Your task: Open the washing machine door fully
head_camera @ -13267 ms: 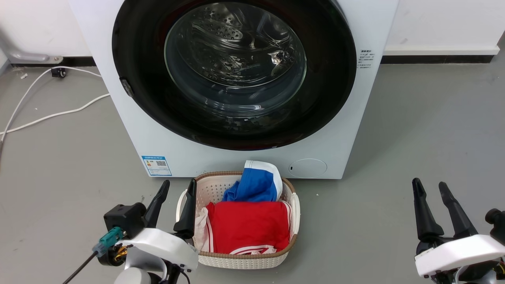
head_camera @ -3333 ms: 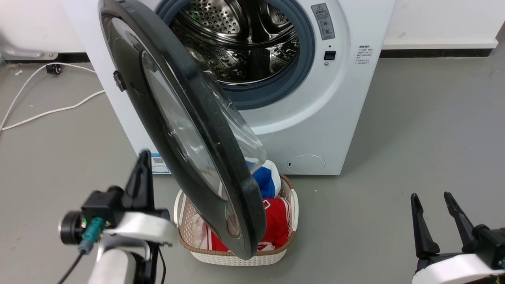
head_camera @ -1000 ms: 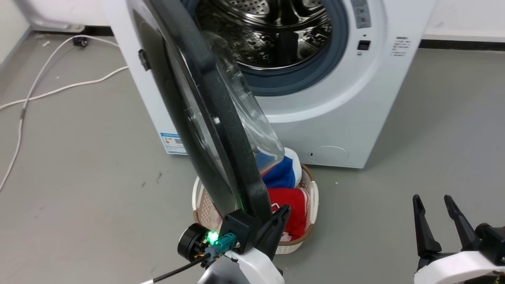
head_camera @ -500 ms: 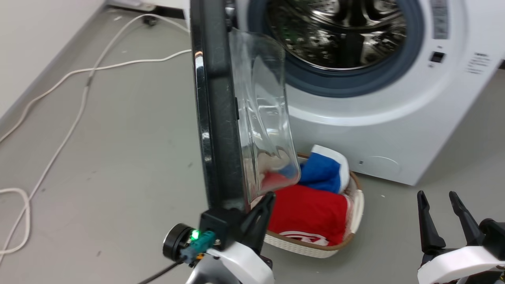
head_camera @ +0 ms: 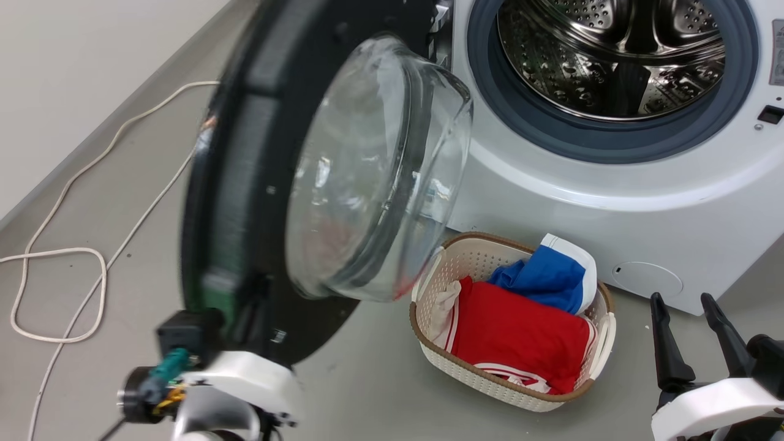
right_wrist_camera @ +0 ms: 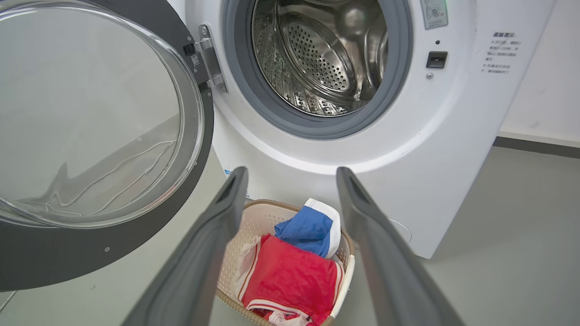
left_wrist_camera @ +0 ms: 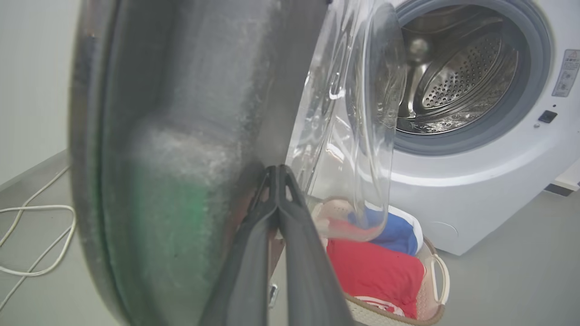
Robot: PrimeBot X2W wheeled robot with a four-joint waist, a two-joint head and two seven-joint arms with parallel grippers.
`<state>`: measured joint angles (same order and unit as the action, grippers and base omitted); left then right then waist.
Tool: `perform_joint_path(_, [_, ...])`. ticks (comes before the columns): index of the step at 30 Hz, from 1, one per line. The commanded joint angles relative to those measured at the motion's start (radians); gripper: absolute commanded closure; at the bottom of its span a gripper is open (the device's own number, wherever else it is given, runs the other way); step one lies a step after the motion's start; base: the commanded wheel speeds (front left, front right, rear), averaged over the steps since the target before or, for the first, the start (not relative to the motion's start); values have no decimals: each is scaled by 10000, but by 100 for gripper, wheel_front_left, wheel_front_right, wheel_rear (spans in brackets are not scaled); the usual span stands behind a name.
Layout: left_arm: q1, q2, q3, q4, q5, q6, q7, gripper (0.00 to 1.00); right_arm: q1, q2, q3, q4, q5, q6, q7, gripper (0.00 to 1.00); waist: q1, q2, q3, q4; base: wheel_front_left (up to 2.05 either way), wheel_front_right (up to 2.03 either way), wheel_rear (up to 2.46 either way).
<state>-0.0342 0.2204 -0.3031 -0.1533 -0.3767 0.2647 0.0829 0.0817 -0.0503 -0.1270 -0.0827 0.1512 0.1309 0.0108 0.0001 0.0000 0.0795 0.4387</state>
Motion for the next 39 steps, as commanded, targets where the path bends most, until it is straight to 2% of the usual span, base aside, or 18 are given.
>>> perform_joint_path(1, [28,166,317,127,-97,104,-146,100,-100,5,10,-68,1,-2,39,0,-1,0,42,6,0,0,0])
perform_joint_path(9, [-464,709,1857,1155,-914,-149,-1087,100,-263,5,21,-246,-110,-2,210,0,-1,0,403,-157,0,0,0])
perform_joint_path(19, [-1687,1361,3276,3273,-1952,-878,-2050,100,-526,5,31,-359,-230,-2,294,0,-1,0,1000,-356,0,0,0])
perform_joint_path(23, [-2325,1617,3467,4124,-2120,-1212,-2326,100,-648,5,24,-358,-290,-2,298,0,-1,0,1169,-394,0,0,0])
perform_joint_path(29, [-2938,1729,3520,5143,-2186,-1488,-2728,100,-800,5,99,-303,-311,-2,236,0,-1,0,1280,-466,0,0,0])
perform_joint_path(34, [-2756,1550,3459,5426,-2126,-1505,-2996,100,-808,5,130,-161,-221,-2,115,0,-1,0,1156,-538,0,0,0])
perform_joint_path(39, [-2175,1315,3235,5015,-1896,-1353,-3152,100,-640,5,136,77,-55,-2,-49,0,-1,0,757,-548,0,0,0])
